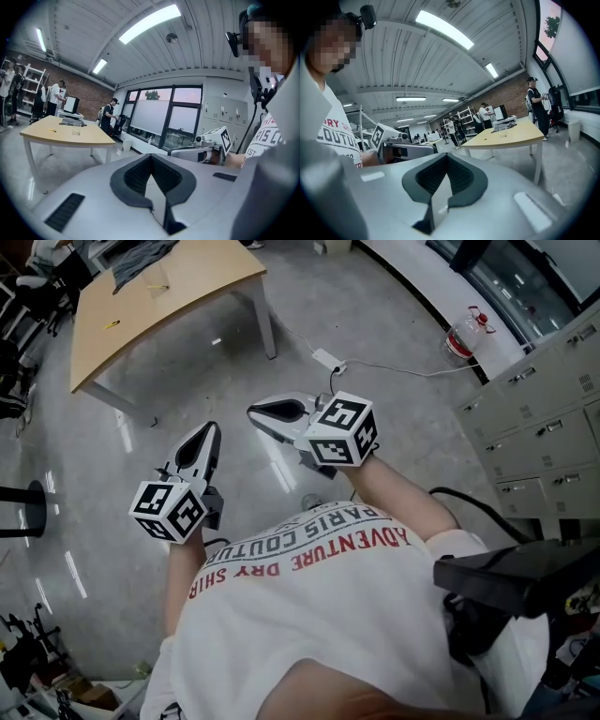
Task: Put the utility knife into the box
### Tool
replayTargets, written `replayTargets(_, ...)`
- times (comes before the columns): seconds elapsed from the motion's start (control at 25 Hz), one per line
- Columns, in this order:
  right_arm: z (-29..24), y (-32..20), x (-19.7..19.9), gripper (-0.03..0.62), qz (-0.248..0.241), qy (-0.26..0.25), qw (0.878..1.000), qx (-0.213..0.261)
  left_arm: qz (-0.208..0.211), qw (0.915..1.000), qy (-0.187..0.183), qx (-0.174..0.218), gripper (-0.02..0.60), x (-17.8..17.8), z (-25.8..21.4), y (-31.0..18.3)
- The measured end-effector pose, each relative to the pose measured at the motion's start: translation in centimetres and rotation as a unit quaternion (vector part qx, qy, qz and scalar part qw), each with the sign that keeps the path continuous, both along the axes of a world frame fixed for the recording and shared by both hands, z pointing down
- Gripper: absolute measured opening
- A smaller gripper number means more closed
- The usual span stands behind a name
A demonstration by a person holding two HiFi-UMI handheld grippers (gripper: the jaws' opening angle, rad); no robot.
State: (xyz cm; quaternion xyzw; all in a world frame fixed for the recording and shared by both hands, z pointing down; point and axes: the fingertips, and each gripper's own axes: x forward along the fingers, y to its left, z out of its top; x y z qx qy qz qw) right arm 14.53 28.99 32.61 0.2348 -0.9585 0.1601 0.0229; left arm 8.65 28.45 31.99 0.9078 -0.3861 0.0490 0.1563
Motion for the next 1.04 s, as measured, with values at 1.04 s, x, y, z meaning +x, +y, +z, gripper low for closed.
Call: replayTargets(1.04,0.1,6.7,-6.3,0.000,-0.002,0.022,1.000,0.003,0.010,0.9999,0.004,-0.001,0.002,-5.6,-0.3,7.2)
